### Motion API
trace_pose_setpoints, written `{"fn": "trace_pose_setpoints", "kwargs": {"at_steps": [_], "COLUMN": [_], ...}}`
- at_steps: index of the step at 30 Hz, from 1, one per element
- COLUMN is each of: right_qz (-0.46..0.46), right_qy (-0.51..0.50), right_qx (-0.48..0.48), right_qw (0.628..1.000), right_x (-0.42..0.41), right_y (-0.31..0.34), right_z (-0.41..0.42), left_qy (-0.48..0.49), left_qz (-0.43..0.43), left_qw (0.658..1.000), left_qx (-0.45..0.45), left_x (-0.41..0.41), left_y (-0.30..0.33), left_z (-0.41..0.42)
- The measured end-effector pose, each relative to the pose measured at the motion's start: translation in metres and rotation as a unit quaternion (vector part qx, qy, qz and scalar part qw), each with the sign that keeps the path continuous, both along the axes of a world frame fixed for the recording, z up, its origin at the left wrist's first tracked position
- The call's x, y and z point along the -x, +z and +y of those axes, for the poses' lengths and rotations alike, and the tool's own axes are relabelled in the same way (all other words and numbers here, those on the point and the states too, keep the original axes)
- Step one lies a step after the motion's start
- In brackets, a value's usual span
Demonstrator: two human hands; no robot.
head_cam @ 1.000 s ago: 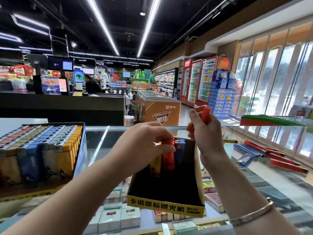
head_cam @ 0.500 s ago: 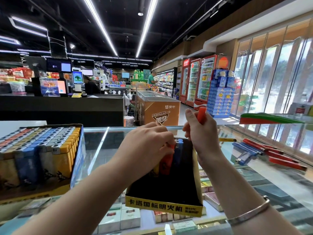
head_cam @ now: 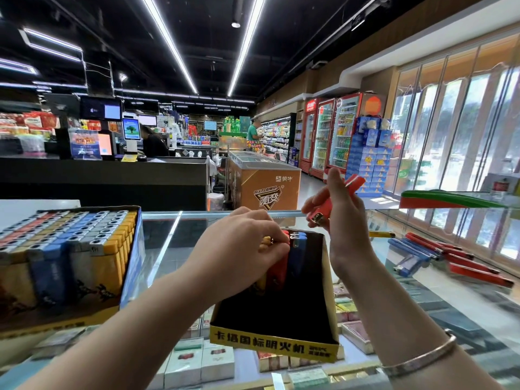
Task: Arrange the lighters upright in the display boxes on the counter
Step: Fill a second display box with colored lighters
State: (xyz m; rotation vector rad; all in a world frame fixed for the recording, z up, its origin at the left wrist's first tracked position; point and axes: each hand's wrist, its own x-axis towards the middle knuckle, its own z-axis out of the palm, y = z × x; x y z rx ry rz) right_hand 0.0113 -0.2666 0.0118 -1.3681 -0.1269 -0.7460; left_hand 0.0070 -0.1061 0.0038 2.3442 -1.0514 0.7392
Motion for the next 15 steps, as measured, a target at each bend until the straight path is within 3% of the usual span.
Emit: {"fn": "trace_pose_setpoints", "kwargs": {"at_steps": [5,11,15], "right_qz": [-0.005,0.017,0.024], "right_qy": [0.123,0.168,0.216], "right_qx": [0.024,0.126,0.14], "right_qw": [0.992,0.978,0.966], "right_x": [0.01,0.02,0.024], "right_y": [0.004,0.005,0.004], "right_z": [0.005,0.017,0.021], "left_qy": [-0.032,-0.084,-0.165], "left_qz": [0.009,-0.01,0.118], "left_qw": [0.997,0.985,0.948], "left_qx": [0.067,0.148,0.246], "left_x": [0.005,0.013,0.012], "left_y": [0.001,0.002,0.004], "left_z": [-0.003,-0.008,-0.01]}}
